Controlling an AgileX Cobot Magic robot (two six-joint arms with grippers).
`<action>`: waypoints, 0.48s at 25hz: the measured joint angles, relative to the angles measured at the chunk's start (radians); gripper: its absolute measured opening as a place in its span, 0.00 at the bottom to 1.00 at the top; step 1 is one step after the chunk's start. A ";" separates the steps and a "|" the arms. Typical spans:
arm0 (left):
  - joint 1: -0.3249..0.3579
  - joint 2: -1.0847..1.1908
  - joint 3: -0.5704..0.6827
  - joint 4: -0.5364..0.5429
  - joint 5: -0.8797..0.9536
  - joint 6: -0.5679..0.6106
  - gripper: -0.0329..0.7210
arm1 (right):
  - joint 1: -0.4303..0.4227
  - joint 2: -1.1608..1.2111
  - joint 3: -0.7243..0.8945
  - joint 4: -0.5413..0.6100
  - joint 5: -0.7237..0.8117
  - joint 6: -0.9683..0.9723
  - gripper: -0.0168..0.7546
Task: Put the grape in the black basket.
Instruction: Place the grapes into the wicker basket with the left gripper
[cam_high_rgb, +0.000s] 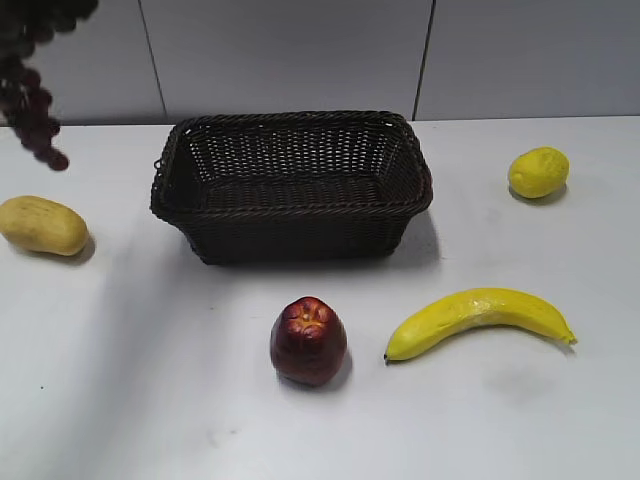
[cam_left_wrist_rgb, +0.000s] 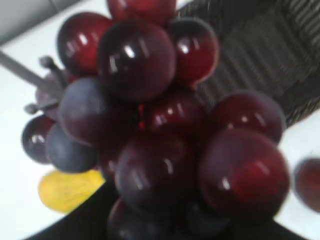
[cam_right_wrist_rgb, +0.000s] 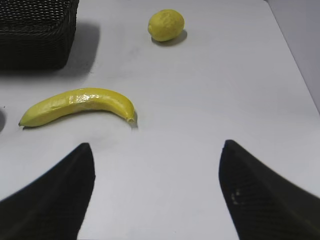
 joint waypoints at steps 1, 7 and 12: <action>-0.008 0.004 -0.059 -0.001 0.003 0.000 0.41 | 0.000 0.000 0.000 0.000 0.000 0.000 0.79; -0.092 0.049 -0.212 -0.027 -0.096 0.000 0.41 | 0.000 0.000 0.000 0.000 0.000 0.000 0.79; -0.166 0.120 -0.217 -0.033 -0.214 0.000 0.41 | 0.000 0.000 0.000 0.000 0.000 0.000 0.79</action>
